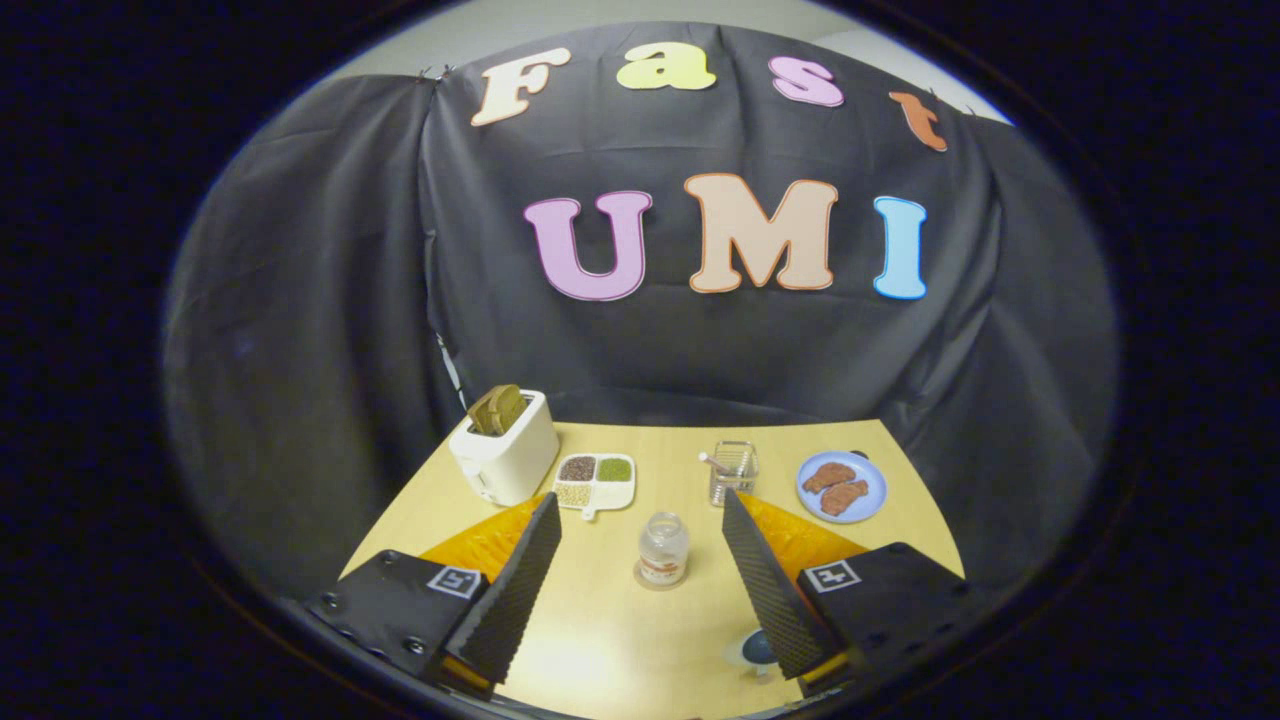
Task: Take the bottle from table, then pour the juice into the cup, finally place the bottle on the coaster
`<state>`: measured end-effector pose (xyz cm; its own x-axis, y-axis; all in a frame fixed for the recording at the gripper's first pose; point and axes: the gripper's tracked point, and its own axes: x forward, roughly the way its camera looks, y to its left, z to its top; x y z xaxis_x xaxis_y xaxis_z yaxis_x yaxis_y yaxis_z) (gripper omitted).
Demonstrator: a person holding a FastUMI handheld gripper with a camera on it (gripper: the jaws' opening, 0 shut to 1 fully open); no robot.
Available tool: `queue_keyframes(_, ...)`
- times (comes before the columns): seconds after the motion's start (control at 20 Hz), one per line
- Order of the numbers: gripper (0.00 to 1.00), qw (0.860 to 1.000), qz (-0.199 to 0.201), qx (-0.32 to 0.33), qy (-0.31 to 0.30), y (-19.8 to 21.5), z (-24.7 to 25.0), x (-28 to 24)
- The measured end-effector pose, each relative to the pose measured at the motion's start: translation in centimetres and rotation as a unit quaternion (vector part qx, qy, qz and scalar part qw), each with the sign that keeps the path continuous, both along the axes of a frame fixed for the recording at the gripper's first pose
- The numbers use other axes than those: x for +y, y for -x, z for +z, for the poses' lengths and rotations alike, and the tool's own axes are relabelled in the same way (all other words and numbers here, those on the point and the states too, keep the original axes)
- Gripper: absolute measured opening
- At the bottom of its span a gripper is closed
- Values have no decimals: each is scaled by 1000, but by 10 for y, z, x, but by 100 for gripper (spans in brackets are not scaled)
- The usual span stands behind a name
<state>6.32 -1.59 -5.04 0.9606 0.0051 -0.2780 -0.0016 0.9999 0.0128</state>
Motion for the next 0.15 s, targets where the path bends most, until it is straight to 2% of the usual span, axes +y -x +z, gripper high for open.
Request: queue_keyframes(0.15, 100, 1000, -10, -5, 3, 5, 7, -12)
